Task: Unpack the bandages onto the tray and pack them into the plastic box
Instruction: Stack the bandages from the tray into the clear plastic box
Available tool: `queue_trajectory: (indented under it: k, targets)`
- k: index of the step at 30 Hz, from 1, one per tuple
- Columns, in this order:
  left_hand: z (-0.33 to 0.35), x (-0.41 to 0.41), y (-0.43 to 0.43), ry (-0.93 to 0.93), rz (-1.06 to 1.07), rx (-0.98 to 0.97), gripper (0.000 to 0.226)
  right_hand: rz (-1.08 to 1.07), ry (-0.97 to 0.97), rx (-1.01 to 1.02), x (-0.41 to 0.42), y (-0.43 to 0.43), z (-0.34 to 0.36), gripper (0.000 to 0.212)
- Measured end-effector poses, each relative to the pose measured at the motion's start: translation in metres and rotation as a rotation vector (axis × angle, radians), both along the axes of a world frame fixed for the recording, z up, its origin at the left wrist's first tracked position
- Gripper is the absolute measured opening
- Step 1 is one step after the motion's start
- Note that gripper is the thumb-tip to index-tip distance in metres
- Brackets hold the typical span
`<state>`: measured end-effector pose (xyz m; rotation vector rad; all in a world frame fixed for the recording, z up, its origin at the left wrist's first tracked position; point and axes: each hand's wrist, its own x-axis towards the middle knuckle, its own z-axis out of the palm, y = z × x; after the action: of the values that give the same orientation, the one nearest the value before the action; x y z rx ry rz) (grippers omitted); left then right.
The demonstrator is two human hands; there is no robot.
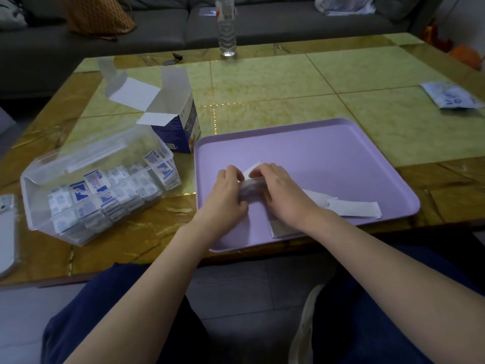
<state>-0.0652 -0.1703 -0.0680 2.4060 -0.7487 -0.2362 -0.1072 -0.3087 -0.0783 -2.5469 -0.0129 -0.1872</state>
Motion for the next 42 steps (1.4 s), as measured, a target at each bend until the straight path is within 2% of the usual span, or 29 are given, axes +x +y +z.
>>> queue_trajectory:
  k: [4, 8, 11, 13, 16, 20, 22, 28, 32, 34, 36, 39, 42]
  targets:
    - [-0.003, -0.002, -0.002, -0.021, -0.041, 0.026, 0.026, 0.010, -0.015, -0.056, 0.002, -0.001, 0.001, 0.020]
    - [-0.009, -0.006, -0.007, -0.157, -0.102, 0.201, 0.016, 0.071, 0.025, -0.145, 0.003, 0.000, -0.004, 0.024]
    - [-0.007, -0.004, -0.009, -0.176, -0.084, 0.232, 0.013, 0.017, 0.035, -0.020, 0.002, -0.005, 0.003, 0.021]
    - [-0.002, 0.000, -0.008, -0.135, -0.016, 0.151, 0.019, -0.040, 0.028, 0.052, 0.003, -0.012, 0.009, 0.015]
    - [0.000, 0.013, -0.007, -0.207, 0.106, 0.066, 0.025, -0.096, 0.008, 0.094, 0.004, -0.023, 0.016, 0.010]
    - [-0.005, 0.027, -0.007, -0.240, 0.133, 0.257, 0.036, -0.109, 0.060, 0.065, 0.005, -0.033, 0.020, 0.012]
    - [-0.007, 0.028, -0.009, -0.253, 0.107, 0.333, 0.038, -0.091, 0.086, 0.042, 0.004, -0.033, 0.020, 0.015]
    - [-0.004, 0.032, -0.010, -0.173, 0.098, 0.293, 0.027, -0.063, 0.111, -0.004, 0.006, -0.030, 0.017, 0.023]
    - [-0.002, 0.030, -0.008, -0.119, 0.070, 0.161, 0.005, -0.049, 0.088, -0.015, 0.009, -0.028, 0.015, 0.052]
    - [0.001, 0.026, -0.007, -0.128, 0.052, 0.061, 0.006, -0.040, 0.075, -0.041, 0.011, -0.026, 0.014, 0.060]
    - [0.002, 0.023, -0.006, -0.155, 0.032, -0.007, 0.013, -0.042, 0.070, -0.057, 0.012, -0.025, 0.012, 0.053]
    - [0.004, 0.020, -0.005, -0.183, -0.019, -0.024, 0.028, -0.061, 0.051, -0.077, 0.012, -0.024, 0.011, 0.023]
    - [0.006, 0.015, -0.006, -0.181, -0.025, 0.013, 0.032, -0.104, 0.002, -0.088, 0.012, -0.020, 0.007, 0.014]
